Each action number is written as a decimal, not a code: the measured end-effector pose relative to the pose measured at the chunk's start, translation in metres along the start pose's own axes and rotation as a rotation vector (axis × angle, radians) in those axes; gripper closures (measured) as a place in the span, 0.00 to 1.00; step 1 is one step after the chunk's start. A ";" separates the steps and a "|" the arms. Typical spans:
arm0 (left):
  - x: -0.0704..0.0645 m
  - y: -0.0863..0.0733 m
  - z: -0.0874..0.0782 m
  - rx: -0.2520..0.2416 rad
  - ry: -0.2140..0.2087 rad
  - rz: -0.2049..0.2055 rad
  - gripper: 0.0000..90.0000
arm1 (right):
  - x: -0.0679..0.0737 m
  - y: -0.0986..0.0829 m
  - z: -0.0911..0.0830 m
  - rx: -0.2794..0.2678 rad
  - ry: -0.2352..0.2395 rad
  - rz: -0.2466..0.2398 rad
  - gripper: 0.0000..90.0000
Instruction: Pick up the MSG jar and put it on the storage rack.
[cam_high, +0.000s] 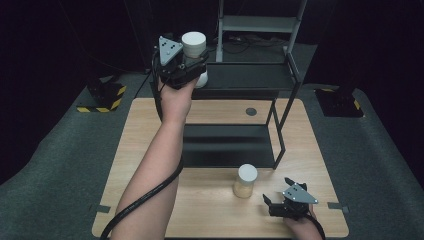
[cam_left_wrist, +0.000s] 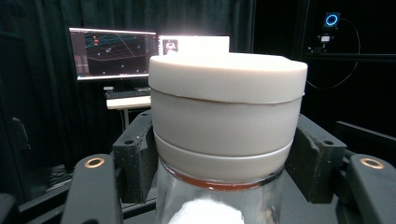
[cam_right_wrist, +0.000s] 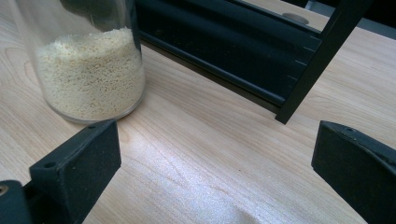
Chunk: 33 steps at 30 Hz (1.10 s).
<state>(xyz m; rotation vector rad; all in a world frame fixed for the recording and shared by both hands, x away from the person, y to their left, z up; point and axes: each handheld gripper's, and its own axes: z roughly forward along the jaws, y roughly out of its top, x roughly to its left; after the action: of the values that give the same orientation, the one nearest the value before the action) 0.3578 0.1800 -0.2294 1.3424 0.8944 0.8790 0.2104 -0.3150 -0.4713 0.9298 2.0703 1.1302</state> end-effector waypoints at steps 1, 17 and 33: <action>0.001 0.000 0.000 0.000 -0.005 -0.007 0.38 | 0.000 0.000 0.000 0.000 0.000 -0.001 0.00; -0.013 0.006 -0.005 0.030 0.033 0.004 0.00 | 0.001 0.001 0.000 0.004 -0.001 -0.011 0.00; -0.015 -0.008 -0.033 0.017 0.028 0.003 0.00 | 0.002 0.001 0.001 0.008 -0.004 -0.018 0.00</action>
<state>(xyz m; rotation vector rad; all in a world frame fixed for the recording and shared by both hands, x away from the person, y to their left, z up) 0.3220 0.1797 -0.2377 1.3492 0.9239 0.8961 0.2100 -0.3122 -0.4707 0.9151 2.0771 1.1110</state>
